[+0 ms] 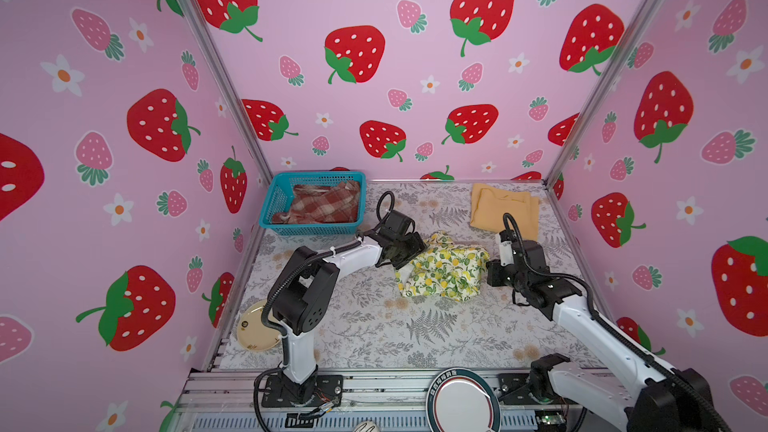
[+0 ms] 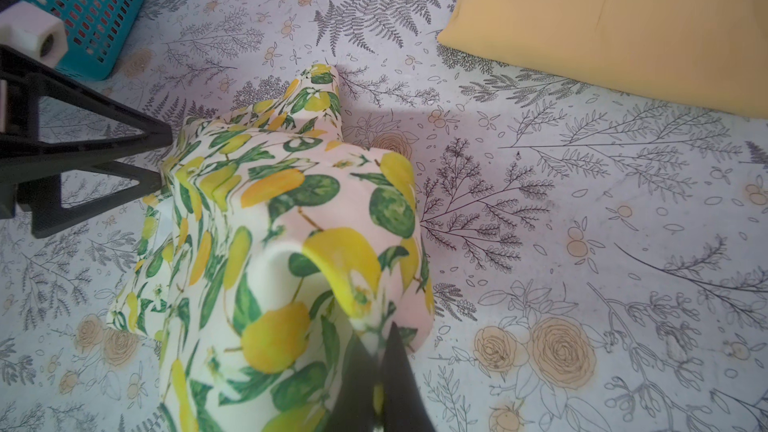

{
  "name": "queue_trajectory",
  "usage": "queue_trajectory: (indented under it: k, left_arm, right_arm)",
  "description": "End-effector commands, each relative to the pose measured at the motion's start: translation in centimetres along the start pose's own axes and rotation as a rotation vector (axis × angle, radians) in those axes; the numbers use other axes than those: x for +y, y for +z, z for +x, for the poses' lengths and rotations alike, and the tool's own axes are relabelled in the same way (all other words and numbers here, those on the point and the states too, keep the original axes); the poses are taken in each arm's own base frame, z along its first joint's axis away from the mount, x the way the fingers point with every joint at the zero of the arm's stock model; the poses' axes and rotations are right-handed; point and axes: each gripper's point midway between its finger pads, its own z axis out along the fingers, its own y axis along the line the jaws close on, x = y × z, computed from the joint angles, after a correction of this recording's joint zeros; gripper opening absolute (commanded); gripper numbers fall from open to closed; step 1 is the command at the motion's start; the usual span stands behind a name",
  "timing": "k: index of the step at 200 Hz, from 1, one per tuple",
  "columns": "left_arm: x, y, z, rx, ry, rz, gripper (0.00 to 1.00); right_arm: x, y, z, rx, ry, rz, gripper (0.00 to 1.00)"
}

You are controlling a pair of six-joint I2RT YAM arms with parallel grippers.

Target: Fold and stack the skirts

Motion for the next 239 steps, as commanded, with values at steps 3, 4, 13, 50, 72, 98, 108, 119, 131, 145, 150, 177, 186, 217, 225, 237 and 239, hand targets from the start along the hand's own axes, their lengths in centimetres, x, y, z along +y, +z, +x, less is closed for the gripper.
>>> queue_trajectory:
  k: [3, 4, 13, 50, 72, 98, 108, 119, 131, 145, 150, 177, 186, 217, 225, 237, 239]
  left_arm:
    - [-1.6, 0.1, 0.5, 0.009, -0.023, 0.038, 0.8]
    - [-1.7, 0.1, 0.4, 0.009, -0.024, 0.039, 0.8]
    - [-2.2, 0.2, 0.7, 0.014, -0.028, 0.047, 0.8]
    - [-3.9, 0.5, 1.8, 0.015, -0.03, 0.068, 0.81]
    - [-3.9, 0.9, 1.8, 0.007, -0.051, 0.066, 0.81]
    - [-3.6, 1.6, 1.5, 0.004, -0.074, 0.059, 0.81]
    - [-3.5, 1.9, 1.4, 0.005, -0.079, 0.056, 0.8]
    - [-3.4, 2.2, 1.3, 0.006, -0.083, 0.051, 0.8]
    - [-3.2, 2.6, 1.1, 0.006, -0.092, 0.046, 0.78]
    - [-3.0, 3.0, 0.9, 0.01, -0.099, 0.044, 0.75]
    - [-3.1, 3.1, 0.9, 0.012, -0.103, 0.047, 0.72]
    - [-3.3, 3.2, 0.8, 0.014, -0.1, 0.06, 0.56]
    - [-3.3, 3.2, 0.7, 0.013, -0.1, 0.062, 0.5]
    - [-4.1, 2.9, 0.5, 0.02, -0.086, 0.094, 0.23]
    - [-4.3, 2.9, 0.3, 0.024, -0.082, 0.096, 0.17]
    - [-4.6, 2.8, 0.0, 0.028, -0.071, 0.1, 0.13]
    - [-4.7, 2.8, 0.0, 0.029, -0.071, 0.1, 0.13]
  right_arm:
    - [0.3, -0.2, 0.3, -0.014, -0.002, -0.002, 0.0]
    - [0.3, -0.2, 0.3, -0.013, -0.003, -0.002, 0.0]
    - [0.4, -0.2, 0.4, -0.014, -0.005, -0.004, 0.0]
    - [0.8, -0.3, 0.9, -0.014, -0.016, -0.011, 0.0]
    - [1.1, -0.6, 1.0, -0.021, -0.015, -0.023, 0.0]
    - [1.5, -1.0, 0.8, -0.034, -0.015, -0.033, 0.0]
    - [1.5, -1.0, 0.8, -0.035, -0.014, -0.035, 0.0]
    - [1.6, -1.1, 0.8, -0.039, -0.013, -0.038, 0.0]
    - [1.7, -1.2, 0.7, -0.042, -0.012, -0.043, 0.0]
    - [1.8, -1.4, 0.7, -0.046, -0.01, -0.047, 0.0]
    - [1.9, -1.4, 0.7, -0.047, -0.009, -0.048, 0.0]
    - [1.8, -1.4, 0.9, -0.042, -0.01, -0.043, 0.0]
    - [1.8, -1.4, 1.0, -0.04, -0.012, -0.042, 0.0]
    - [1.7, -1.4, 0.9, -0.043, -0.012, -0.038, 0.0]
    - [1.7, -1.4, 0.8, -0.047, -0.014, -0.037, 0.0]
    - [1.9, -1.5, 0.5, -0.054, -0.016, -0.04, 0.0]
    - [1.9, -1.6, 0.4, -0.057, -0.016, -0.04, 0.0]
